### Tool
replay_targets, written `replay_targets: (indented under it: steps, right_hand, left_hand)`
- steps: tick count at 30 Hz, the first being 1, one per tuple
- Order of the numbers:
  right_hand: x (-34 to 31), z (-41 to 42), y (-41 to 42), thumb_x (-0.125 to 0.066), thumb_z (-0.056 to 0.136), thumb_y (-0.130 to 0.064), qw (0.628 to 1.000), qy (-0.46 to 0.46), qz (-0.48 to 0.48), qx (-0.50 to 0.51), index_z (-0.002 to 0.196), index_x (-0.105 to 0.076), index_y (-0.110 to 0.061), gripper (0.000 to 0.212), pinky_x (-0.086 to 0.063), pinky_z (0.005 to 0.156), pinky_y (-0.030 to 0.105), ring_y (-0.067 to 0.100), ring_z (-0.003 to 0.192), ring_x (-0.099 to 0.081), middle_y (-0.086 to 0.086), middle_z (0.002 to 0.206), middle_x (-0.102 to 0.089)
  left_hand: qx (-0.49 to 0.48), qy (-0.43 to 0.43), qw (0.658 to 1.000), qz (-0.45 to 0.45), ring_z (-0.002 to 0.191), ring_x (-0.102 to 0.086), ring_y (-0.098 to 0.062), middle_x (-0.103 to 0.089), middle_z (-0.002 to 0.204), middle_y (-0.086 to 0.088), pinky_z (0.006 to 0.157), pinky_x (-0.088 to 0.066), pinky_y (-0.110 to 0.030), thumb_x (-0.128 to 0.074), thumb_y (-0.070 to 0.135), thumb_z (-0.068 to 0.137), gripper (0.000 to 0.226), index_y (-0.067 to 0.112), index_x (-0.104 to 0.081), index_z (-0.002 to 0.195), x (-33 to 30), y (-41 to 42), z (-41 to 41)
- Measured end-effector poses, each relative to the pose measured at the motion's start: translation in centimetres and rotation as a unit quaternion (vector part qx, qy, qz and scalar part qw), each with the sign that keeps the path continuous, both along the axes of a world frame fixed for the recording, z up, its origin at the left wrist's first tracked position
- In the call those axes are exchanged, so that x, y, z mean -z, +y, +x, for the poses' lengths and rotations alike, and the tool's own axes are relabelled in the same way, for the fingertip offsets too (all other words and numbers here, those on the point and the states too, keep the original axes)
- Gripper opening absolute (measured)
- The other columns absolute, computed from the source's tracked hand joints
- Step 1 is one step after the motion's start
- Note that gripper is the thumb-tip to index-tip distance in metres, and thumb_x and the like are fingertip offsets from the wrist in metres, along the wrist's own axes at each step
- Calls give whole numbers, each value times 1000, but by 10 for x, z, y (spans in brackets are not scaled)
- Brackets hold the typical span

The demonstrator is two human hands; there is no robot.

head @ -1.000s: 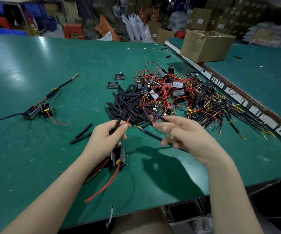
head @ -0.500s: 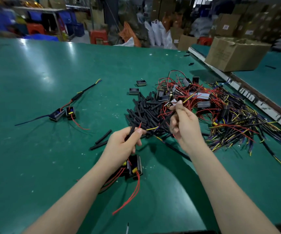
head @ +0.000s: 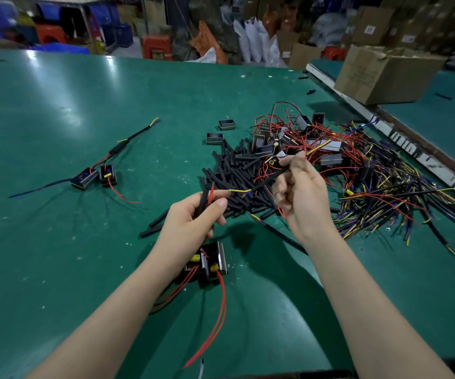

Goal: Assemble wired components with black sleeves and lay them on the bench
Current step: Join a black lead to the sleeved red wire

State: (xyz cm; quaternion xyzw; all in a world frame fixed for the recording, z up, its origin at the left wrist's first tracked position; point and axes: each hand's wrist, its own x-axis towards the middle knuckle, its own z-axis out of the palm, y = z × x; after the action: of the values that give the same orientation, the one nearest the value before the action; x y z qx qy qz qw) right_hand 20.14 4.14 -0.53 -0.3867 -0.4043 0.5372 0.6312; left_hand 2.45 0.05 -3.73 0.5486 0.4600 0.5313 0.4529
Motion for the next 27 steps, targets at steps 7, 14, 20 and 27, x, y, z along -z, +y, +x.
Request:
replay_targets:
  steps: [7, 14, 20, 27]
  right_hand:
    - [3, -7, -7, -41, 90, -47, 998, -17, 52, -43, 85, -54, -20, 30, -27, 39, 15, 7, 44, -41, -6, 52, -48]
    - [7, -7, -6, -41, 88, -49, 996, -48, 62, -43, 85, -54, -21, 31, -30, 40, 15, 7, 45, -41, -8, 52, -48]
    - [8, -10, -7, -42, 87, -49, 995, -61, 75, -25, 87, -53, -20, 32, -34, 42, 13, 6, 47, -42, -8, 52, -49]
    - [4, -10, -12, -38, 102, -31, 985, -146, 90, 12, 85, -58, -19, 28, -35, 45, 13, 5, 48, -44, -10, 53, -52]
  left_hand:
    - [14, 7, 1000, 7, 50, -47, -4, -59, 63, 9, 49, -37, -12, -58, 25, 93, 15, 29, -73, 92, -2, -4, 1]
    - [2, -10, 1000, 21, 52, -47, 0, -56, 60, 10, 49, -38, -11, -58, 20, 93, 16, 28, -72, 92, -5, -7, 4]
    - [-1, 10, 1000, 22, 52, -47, -1, -58, 61, 11, 50, -39, -11, -56, 24, 94, 16, 29, -71, 89, -3, -4, 2]
    - [-31, 30, 999, -3, 48, -47, -3, -59, 61, 9, 47, -36, -10, -56, 32, 94, 23, 28, -65, 73, 0, 1, 2]
